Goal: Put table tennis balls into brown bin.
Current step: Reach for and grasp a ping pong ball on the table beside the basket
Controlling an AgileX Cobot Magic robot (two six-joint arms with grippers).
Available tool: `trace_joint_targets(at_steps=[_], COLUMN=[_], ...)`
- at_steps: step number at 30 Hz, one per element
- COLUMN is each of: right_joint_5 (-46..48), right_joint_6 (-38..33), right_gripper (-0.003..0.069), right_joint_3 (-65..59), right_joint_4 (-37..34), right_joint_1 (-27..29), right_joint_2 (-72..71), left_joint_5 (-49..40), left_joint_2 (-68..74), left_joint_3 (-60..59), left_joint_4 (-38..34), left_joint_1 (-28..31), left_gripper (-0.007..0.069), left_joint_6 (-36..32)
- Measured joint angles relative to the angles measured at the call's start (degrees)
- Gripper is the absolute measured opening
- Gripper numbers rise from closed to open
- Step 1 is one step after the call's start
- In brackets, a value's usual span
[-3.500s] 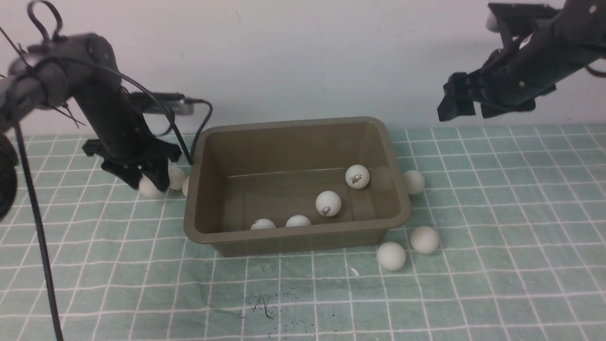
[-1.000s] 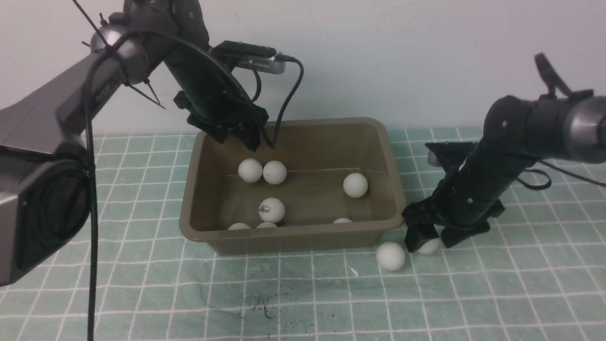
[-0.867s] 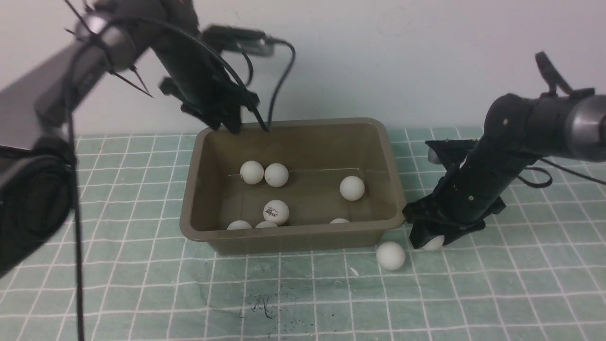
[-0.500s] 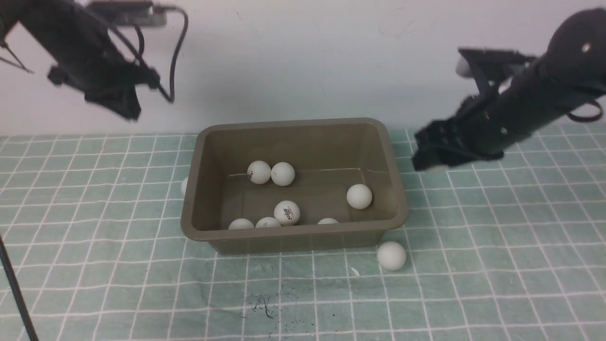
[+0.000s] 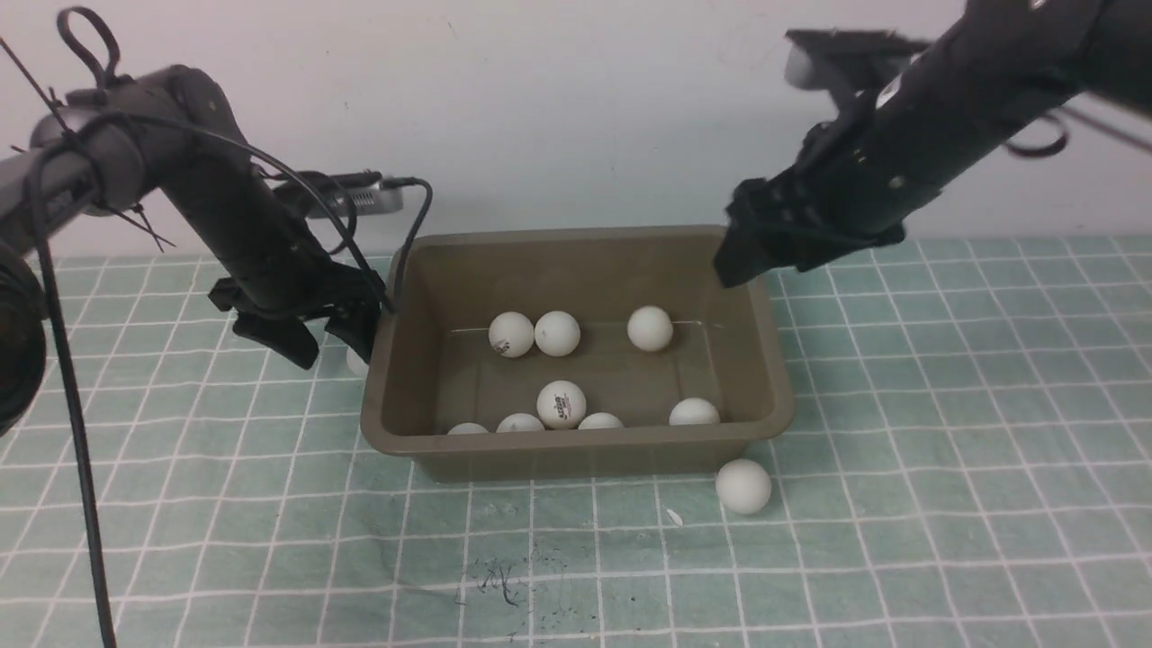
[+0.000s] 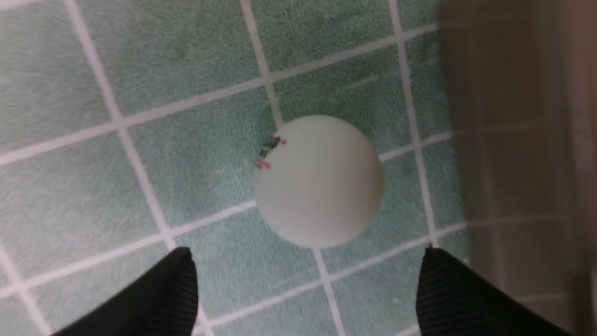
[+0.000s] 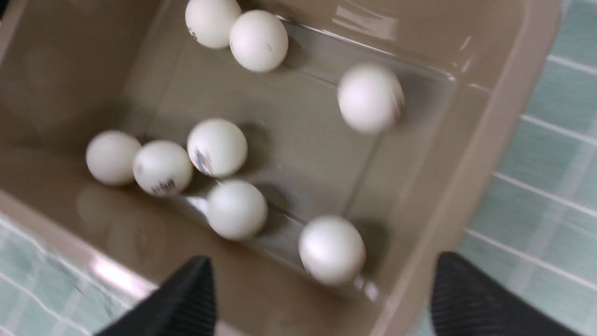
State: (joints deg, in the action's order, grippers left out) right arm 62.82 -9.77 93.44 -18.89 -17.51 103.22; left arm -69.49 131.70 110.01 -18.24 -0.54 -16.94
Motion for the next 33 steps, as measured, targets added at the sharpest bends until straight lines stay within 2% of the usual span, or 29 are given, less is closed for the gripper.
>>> trace_joint_targets(at_steps=[1,3,4,5,6,7,8,9,13,18,21,25,28,29,30,31,33], right_joint_5=[2.3,5.0,6.6,6.8,7.6,7.6,7.6,7.7,6.7,-1.8,-7.8,-11.3,-12.9,-13.3,-13.3,-13.3,-13.3], right_joint_6=[0.9,2.1,2.7,2.7,3.1,3.2,3.2,3.5,4.2,1.7,-0.8,-4.3,-6.4,-7.0,-7.2,-7.2,-7.3], right_gripper=[0.0376,0.0265,0.0197,0.0185,0.0090,0.0053,0.0053,0.0009,0.0001,0.0061,0.0137,0.0264,0.0398,0.0470,0.0508,0.0538,0.0563], right_joint_3=[0.1,0.3,0.4,0.4,-1.0,-2.1,-2.5,-6.3,-15.3,-26.0,-29.5,-30.3,-30.3,-30.3,-30.3,-30.3,-30.3], right_joint_4=[3.7,6.5,8.0,8.0,8.8,8.9,8.9,8.9,8.4,2.7,-1.8,-6.9,-9.7,-10.0,-10.2,-10.2,-10.2], right_joint_1=[0.0,0.0,0.0,0.0,0.0,0.0,0.0,0.0,0.0,0.0,0.0,0.0,0.0,0.0,0.0,0.0,0.0], right_joint_2=[-2.3,-4.3,-5.2,-5.3,-5.8,-5.8,-5.8,-5.8,-5.7,-5.7,-5.7,-5.7,-5.7,-5.7,-5.7,-5.7,-5.7], left_joint_5=[0.6,1.3,1.7,1.7,1.2,0.7,0.7,0.2,-0.1,-0.7,-0.9,-1.1,-0.9,0.3,1.9,3.9,5.8], left_joint_2=[0.8,1.7,2.1,2.1,2.1,2.1,2.1,1.6,-1.7,-8.1,-10.2,-8.9,-6.6,-4.8,-3.5,-1.9,-0.3], left_joint_3=[0.0,0.0,0.0,0.0,0.9,1.7,1.9,3.7,7.5,8.9,9.1,9.0,9.0,9.0,9.0,9.0,9.0], left_joint_4=[0.1,0.2,0.3,0.3,1.3,2.2,2.5,4.7,8.2,7.4,6.8,6.9,6.9,6.8,6.7,6.6,6.2], left_joint_1=[-0.2,-0.3,-0.4,-0.4,-0.5,-0.5,-0.5,-0.4,0.2,0.2,-0.5,-0.6,-0.6,-0.7,-0.9,-1.2,-1.4], left_gripper=[0.0545,0.0454,0.0344,0.0344,0.0141,0.0090,0.0080,0.0029,-0.0004,-0.0005,-0.0005,0.0014,0.0096,0.0163,0.0221,0.0290,0.0366], left_joint_6=[0.0,0.0,0.0,0.0,0.0,0.0,0.0,0.5,2.0,0.6,-0.3,-0.5,-0.6,-0.6,-0.6,-0.6,-0.6])
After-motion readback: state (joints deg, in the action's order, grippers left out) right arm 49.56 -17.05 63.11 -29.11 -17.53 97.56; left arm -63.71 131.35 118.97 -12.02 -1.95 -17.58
